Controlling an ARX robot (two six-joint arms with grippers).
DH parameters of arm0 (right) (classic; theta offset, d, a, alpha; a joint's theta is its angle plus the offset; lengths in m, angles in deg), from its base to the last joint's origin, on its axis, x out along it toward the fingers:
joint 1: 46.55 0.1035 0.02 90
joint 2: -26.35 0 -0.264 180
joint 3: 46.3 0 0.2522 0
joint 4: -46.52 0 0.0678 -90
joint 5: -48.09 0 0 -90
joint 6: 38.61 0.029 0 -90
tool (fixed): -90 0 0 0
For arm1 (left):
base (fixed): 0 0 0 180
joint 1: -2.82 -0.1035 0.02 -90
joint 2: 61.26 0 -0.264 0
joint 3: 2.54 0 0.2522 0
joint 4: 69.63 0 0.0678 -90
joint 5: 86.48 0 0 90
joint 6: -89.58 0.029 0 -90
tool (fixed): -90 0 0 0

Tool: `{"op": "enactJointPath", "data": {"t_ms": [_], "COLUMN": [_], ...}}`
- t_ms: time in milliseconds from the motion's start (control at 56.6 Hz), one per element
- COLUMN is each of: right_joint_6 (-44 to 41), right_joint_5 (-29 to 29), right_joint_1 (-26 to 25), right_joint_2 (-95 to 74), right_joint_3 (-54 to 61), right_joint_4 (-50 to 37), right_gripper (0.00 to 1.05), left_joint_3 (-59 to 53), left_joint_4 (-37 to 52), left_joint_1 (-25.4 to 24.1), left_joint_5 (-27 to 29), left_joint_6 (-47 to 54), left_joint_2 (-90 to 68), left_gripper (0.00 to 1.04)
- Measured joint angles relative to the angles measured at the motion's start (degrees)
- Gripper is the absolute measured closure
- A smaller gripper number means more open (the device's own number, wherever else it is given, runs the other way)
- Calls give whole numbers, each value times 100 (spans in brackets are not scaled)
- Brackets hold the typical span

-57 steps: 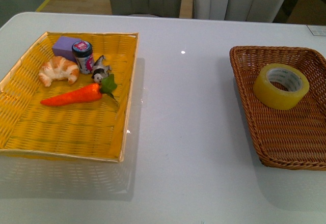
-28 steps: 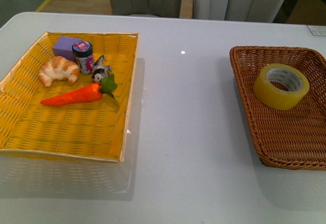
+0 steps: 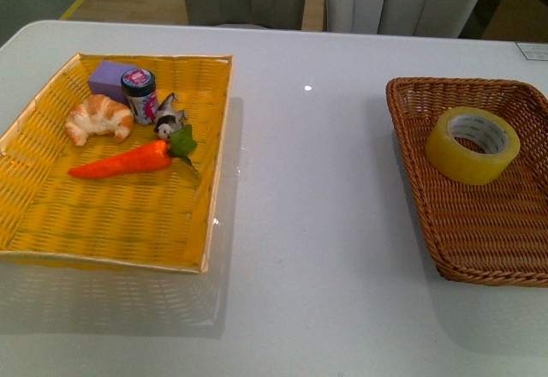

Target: Move tape to another basket

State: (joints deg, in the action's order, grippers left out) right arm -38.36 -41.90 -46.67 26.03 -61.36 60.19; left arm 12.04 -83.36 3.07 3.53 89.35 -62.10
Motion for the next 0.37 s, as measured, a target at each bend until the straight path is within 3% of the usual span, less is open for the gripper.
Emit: {"op": "enactJointPath", "data": {"t_ms": [371], "right_joint_6": [0], "right_joint_5": [0], "right_joint_1": [0], "right_joint_2": [0], "right_joint_3": [0], "right_joint_4": [0], "right_gripper": [9], "left_joint_3": [0], "left_joint_4": [0], "left_joint_1": [0], "left_joint_5": [0], "left_joint_6": [-2], "left_joint_2": [0], "left_gripper": [9]}}
